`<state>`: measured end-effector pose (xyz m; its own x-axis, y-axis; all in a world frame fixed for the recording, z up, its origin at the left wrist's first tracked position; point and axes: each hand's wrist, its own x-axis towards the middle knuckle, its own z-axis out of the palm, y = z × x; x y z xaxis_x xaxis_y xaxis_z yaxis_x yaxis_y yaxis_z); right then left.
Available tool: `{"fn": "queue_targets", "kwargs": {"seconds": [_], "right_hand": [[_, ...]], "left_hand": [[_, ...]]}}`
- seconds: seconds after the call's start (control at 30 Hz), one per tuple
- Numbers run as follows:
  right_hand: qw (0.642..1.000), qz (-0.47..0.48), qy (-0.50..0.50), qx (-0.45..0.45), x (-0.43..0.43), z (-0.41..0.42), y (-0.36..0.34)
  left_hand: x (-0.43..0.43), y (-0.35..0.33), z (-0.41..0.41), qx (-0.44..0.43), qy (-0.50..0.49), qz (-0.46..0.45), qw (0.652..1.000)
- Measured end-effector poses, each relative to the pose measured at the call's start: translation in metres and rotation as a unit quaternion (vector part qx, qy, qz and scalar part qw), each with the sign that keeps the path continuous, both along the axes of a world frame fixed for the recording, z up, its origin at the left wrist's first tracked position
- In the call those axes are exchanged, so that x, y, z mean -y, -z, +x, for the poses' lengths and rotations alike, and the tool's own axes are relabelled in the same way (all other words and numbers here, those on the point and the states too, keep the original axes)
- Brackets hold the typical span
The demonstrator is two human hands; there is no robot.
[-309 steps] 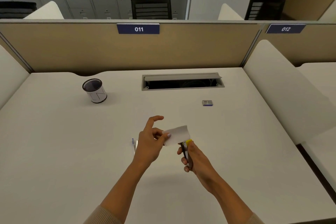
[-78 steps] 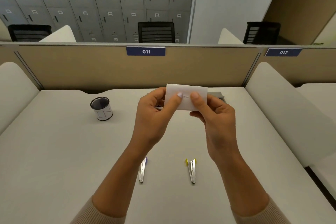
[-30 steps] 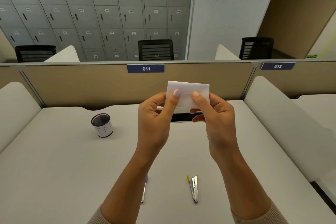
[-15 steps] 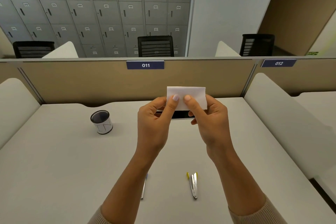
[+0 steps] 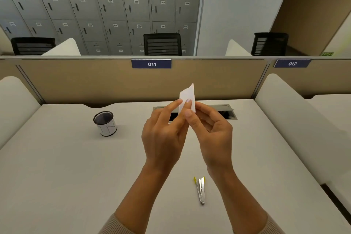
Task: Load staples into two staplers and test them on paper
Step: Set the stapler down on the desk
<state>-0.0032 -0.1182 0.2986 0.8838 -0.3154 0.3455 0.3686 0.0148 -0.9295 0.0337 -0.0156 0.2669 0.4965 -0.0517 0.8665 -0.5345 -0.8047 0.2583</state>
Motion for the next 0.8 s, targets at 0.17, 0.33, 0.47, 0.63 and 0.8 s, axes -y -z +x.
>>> {"fn": "queue_targets", "kwargs": {"seconds": [0.17, 0.33, 0.47, 0.63, 0.8], "right_hand": [[0.998, 0.040, 0.022, -0.040, 0.008, 0.007, 0.008], [0.996, 0.047, 0.023, -0.075, 0.021, 0.014, 0.012], [0.994, 0.021, 0.007, -0.107, 0.030, 0.019, 0.015], [0.988, -0.018, -0.041, -0.150, 0.038, 0.023, 0.022], [0.985, -0.005, -0.035, -0.167, 0.046, 0.029, 0.028]], "left_hand": [[0.001, 0.008, 0.003, -0.010, 0.008, 0.039, 0.999], [0.000, 0.012, 0.003, -0.060, 0.082, -0.055, 0.993], [-0.002, 0.010, 0.009, -0.116, 0.092, -0.223, 0.963], [-0.006, 0.009, 0.018, -0.213, 0.159, -0.340, 0.902], [-0.005, 0.017, 0.025, -0.263, 0.179, -0.395, 0.862]]}}
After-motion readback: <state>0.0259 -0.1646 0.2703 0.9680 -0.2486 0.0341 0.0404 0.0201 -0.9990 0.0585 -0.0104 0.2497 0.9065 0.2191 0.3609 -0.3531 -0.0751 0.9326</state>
